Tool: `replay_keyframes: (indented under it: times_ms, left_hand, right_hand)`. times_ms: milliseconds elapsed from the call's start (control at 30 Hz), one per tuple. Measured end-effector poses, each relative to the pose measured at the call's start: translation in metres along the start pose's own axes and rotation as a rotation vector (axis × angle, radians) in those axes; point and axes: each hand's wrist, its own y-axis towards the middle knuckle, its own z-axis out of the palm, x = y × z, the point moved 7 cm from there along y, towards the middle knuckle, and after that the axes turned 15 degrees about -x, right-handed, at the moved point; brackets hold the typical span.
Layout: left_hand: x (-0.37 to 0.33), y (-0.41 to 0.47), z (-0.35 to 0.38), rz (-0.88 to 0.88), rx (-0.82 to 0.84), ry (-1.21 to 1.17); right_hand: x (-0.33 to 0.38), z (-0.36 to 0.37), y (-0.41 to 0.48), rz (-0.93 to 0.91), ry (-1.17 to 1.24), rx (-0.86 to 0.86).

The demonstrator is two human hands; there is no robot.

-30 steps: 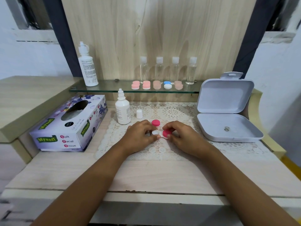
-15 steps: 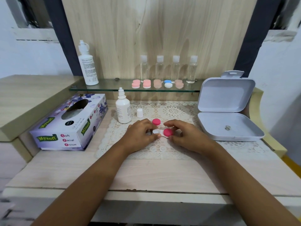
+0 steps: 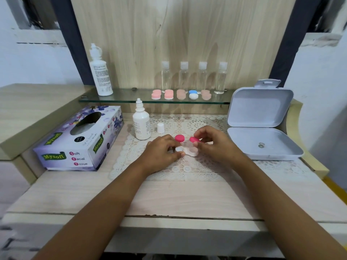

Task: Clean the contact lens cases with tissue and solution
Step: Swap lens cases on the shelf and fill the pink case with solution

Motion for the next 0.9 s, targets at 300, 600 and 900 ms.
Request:
replay_keyframes:
  times_ms: [300, 600, 900]
  left_hand:
    - [-0.003, -0.001, -0.002, -0.005, 0.002, -0.001]
    - [-0.005, -0.004, -0.002, 0.014, 0.010, 0.030]
    - [-0.006, -0.006, -0.003, 0.012, 0.025, 0.072]
  right_hand:
    - [-0.008, 0.003, 0.006, -0.143, -0.409, -0.110]
    - [-0.002, 0.001, 0.002, -0.162, -0.387, -0.074]
    - [0.005, 0.011, -0.013, -0.171, -0.402, 0.090]
